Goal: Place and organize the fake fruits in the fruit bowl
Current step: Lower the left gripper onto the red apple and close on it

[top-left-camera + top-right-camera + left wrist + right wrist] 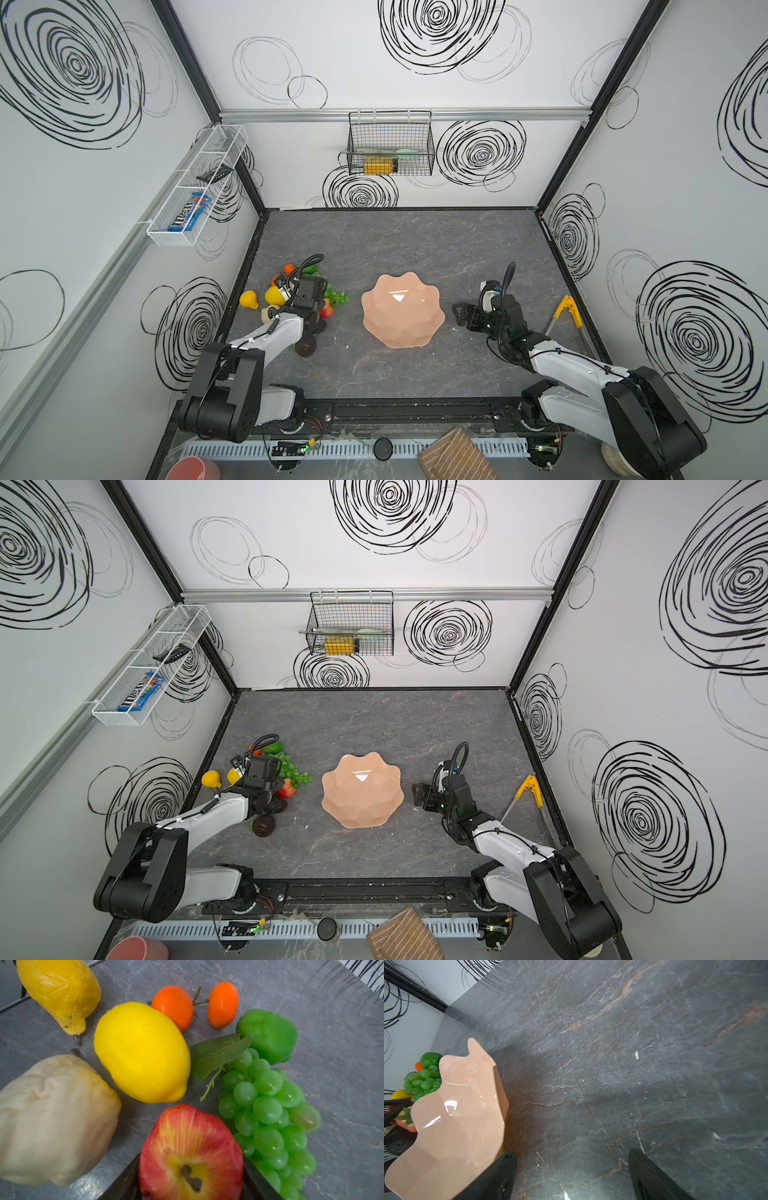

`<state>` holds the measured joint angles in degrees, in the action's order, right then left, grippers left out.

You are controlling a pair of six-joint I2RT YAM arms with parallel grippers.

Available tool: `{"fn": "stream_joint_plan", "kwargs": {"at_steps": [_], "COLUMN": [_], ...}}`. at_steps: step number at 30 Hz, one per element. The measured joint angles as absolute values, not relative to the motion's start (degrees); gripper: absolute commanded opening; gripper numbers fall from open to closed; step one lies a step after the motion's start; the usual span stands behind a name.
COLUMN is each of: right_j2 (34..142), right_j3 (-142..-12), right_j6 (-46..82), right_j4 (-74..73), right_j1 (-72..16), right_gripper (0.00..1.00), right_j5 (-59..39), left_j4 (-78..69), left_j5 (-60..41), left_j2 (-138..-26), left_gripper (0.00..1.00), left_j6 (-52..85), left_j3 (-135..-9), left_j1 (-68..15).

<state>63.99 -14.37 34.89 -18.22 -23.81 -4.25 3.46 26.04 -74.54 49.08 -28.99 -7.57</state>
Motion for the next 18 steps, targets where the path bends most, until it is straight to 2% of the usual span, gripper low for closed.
{"fn": "stream_joint_plan", "kwargs": {"at_steps": [9, 15, 18], "right_j2": [65.4, 65.7, 65.8], "right_j3": [-15.3, -15.3, -15.3], "right_j6": [34.9, 34.9, 35.1], "right_j4": [-18.2, -18.2, -18.2], "right_j1": [-23.7, -23.7, -23.6], "right_gripper": [0.88, 0.88, 0.88], "right_j5": [-4.5, -4.5, -4.5], "left_j4": [4.8, 6.1, 6.9], "left_j5": [29.4, 21.3, 17.6], "left_j2": [-60.1, -57.9, -60.7], "left_gripper": [0.67, 0.67, 0.67], "left_j6": [48.4, 44.9, 43.4], "left_j3": [-28.8, -33.8, -38.6], "left_j1": [-13.8, -18.2, -24.9]}}
